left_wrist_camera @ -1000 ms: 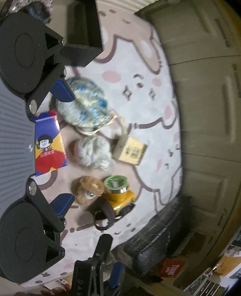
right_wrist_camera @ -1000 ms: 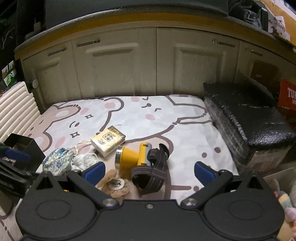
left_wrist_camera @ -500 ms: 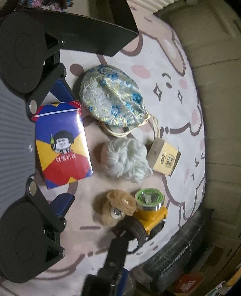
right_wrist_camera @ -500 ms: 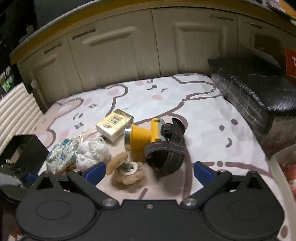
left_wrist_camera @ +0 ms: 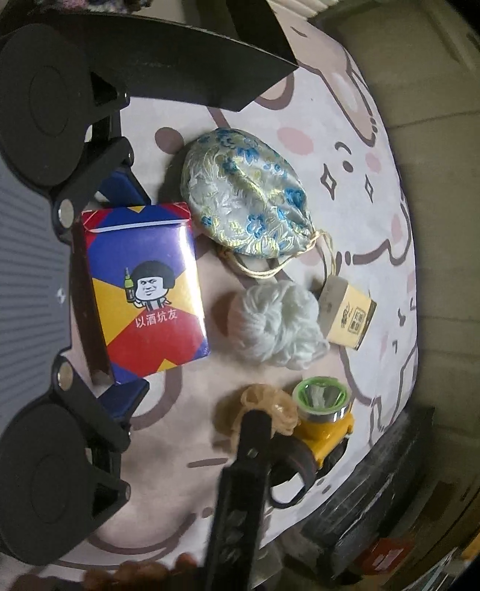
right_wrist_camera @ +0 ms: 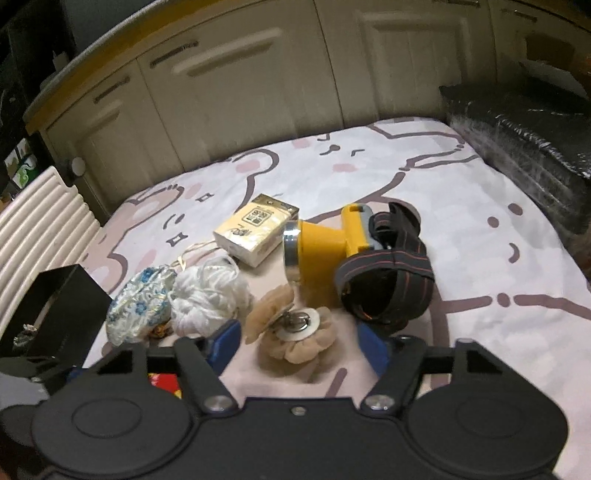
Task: Organize objects
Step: 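Grasp the colourful card box with the left tool while the right tool grasps the tan scrunchie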
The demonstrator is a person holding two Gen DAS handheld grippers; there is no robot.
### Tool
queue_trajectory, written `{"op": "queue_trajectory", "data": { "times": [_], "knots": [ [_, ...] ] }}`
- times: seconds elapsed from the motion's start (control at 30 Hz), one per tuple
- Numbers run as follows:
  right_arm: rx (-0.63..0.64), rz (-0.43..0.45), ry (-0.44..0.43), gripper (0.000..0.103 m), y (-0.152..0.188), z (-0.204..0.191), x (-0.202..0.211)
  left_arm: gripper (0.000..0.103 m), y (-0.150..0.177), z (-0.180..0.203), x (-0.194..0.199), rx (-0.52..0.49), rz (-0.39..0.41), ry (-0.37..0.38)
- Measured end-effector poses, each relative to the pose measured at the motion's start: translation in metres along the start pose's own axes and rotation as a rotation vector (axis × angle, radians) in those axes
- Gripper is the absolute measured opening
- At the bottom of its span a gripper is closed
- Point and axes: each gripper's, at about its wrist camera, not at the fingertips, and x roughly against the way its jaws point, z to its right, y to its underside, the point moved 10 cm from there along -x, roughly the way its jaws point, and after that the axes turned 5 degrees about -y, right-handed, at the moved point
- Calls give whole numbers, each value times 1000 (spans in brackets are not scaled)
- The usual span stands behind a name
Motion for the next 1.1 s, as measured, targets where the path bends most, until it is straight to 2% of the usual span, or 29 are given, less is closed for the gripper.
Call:
{"op": "queue_trajectory", "data": {
  "times": [0.17,0.3,0.4,0.6,0.7,0.83,0.93,1.1],
  "knots": [
    [-72,-13,-14,61,-2,0,-7,95,11,-7,5,-61,-15,13],
    [-224,-34,-16,63,-1,11,-11,95,22,-10,9,-104,-23,25],
    [-368,-43,-33,67,1,19,-13,95,24,-11,10,-103,-19,31],
    [-522,-55,-27,70,-4,26,-18,97,25,-12,11,-87,-23,35],
    [-507,-70,-7,67,-6,22,-22,101,23,-14,12,-26,-46,61],
    [-392,-96,43,51,-5,15,-26,102,18,-19,10,68,-76,79],
    [-363,-109,32,41,-4,12,-26,101,15,-21,9,120,-86,82],
    [-327,-115,-30,30,-4,3,-21,97,14,-19,7,92,-103,49]
  ]
}}
